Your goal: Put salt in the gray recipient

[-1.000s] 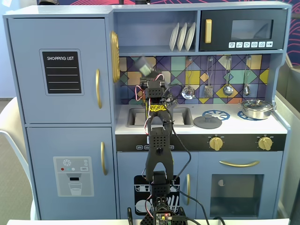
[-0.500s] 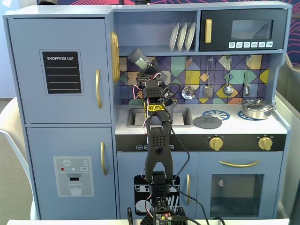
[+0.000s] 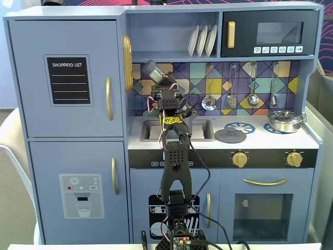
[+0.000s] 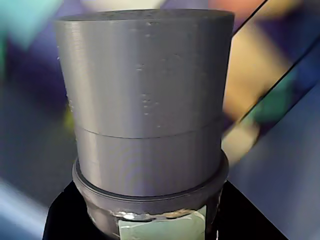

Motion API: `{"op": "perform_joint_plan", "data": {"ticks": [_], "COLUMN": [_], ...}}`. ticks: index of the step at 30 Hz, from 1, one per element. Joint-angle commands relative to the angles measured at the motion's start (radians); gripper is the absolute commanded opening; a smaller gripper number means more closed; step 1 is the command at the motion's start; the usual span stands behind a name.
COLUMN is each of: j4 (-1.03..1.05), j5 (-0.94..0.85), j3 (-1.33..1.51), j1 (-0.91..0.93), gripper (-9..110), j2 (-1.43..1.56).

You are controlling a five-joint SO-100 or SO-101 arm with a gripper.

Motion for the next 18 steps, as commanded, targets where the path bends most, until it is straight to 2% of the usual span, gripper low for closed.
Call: {"op": "perform_joint_plan", "data": {"ticks": [1,5,8,10,13,18], "j4": [0.071,0.38,0.344,0.179,-0.018,0.114], "j5": [0.006,0.129,0.103,-0.003,-0.256,-0.62], "j3": [-0.091,-0.095,-0.034,0.006,-0.02,-0.166], "j1": [-0.003,0.028,0.029,0.023,0.018,0.124], "gripper": [0,0,0,0,0,0], "j2": [0.057,0.055,0.091,0.117,0.106,0.051]}}
